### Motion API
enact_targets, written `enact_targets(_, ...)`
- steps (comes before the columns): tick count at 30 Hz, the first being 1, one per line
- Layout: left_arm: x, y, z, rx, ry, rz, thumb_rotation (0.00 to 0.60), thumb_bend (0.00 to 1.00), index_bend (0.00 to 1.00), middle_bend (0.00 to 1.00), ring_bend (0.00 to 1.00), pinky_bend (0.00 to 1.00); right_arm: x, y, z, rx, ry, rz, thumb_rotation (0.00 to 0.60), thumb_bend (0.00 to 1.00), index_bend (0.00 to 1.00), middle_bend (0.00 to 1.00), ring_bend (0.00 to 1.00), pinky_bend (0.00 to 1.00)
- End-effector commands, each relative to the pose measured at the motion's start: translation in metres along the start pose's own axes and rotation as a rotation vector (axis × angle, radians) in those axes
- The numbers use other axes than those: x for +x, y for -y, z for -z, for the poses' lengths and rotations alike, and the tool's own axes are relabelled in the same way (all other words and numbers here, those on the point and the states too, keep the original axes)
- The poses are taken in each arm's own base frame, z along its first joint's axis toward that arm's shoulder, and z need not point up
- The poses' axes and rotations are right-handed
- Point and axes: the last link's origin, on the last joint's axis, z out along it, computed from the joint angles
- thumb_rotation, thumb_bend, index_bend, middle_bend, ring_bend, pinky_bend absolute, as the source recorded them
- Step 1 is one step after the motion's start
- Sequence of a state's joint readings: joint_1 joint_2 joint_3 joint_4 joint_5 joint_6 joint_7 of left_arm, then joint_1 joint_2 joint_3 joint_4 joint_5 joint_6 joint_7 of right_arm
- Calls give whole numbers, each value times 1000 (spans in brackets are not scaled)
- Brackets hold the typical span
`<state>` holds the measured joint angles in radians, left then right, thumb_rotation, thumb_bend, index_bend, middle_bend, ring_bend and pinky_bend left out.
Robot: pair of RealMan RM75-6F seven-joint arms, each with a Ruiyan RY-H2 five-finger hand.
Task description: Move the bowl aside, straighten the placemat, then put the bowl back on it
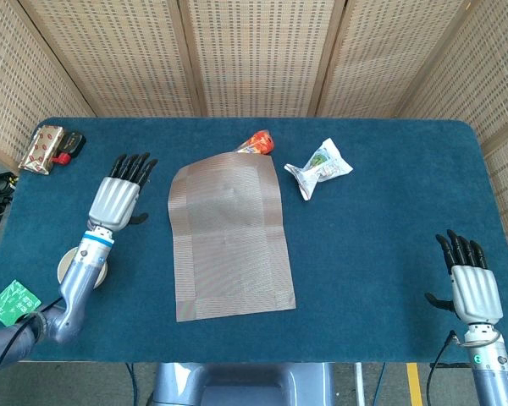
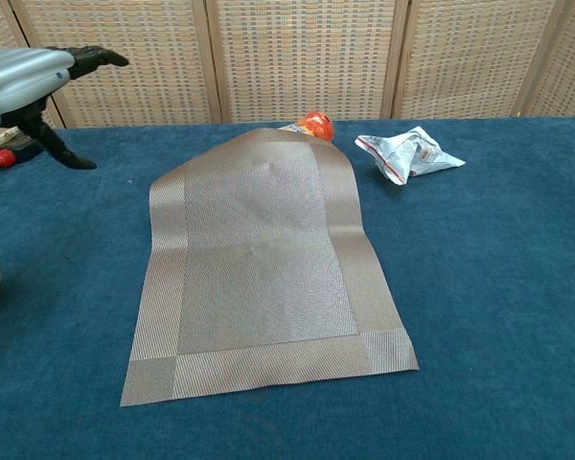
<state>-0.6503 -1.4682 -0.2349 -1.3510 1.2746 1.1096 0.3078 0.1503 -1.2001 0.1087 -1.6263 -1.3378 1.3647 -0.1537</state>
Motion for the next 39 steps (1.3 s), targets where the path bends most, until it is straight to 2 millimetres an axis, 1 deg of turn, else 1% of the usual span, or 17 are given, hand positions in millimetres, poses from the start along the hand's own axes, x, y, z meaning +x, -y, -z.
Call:
enact_targets(1,3,14,59,3,14,-14,600,38,0,0,0,0,-5,4,2,14,11,13,600,66,0,0,0,0)
enact_targets(4,1,19,87,24,17,-36,600,38,0,0,0,0,-9,7,3,29,20,22,600,60,0,0,0,0)
enact_targets(5,0,22,101,37,20,-46,600,38,0,0,0,0,-11,8,3,35,24,26,600,59,0,0,0,0)
enact_targets(8,-3,28,132,76,19,-54,600,38,0,0,0,0,-16,11,3,50,35,36,600,49,0,0,0,0)
enact_targets(12,-6,39,161,110,26,-72,600,34,0,0,0,0,-19,15,4,79,27,45,600,1,0,0,0,0)
enact_targets(14,-7,45,172,132,29,-77,600,31,0,0,0,0,-21,18,6,101,22,57,600,0,0,0,0,0)
enact_targets(16,-7,50,186,150,30,-69,600,29,0,0,0,0,-25,27,10,148,24,62,600,0,0,0,0,0)
enact_targets(18,-5,53,196,146,26,-75,600,28,0,0,0,0,-31,39,14,200,31,54,600,0,0,0,0,0)
enact_targets(21,-2,55,202,145,1,-66,600,28,0,0,0,0,-43,56,21,265,50,36,600,0,0,0,0,0)
enact_targets(23,0,57,206,149,-6,-58,600,28,0,0,0,0,-55,74,25,313,83,15,600,0,0,0,0,0)
enact_targets(24,1,57,206,146,-10,-56,600,29,0,0,0,0,-58,79,25,325,93,11,600,0,0,0,0,0)
enact_targets(25,2,57,206,147,-12,-51,600,28,0,0,0,0,-66,90,26,357,113,11,600,0,0,0,0,0)
enact_targets(30,5,58,208,146,-17,-38,600,29,0,0,0,0,-92,131,24,443,153,8,600,0,0,0,0,0)
enact_targets(36,6,59,208,145,-19,-28,600,28,0,0,0,0,-115,164,17,463,188,-33,600,0,0,0,0,0)
enact_targets(39,5,59,208,144,-13,-26,600,28,0,0,0,0,-123,174,13,457,201,-36,600,0,0,0,0,0)
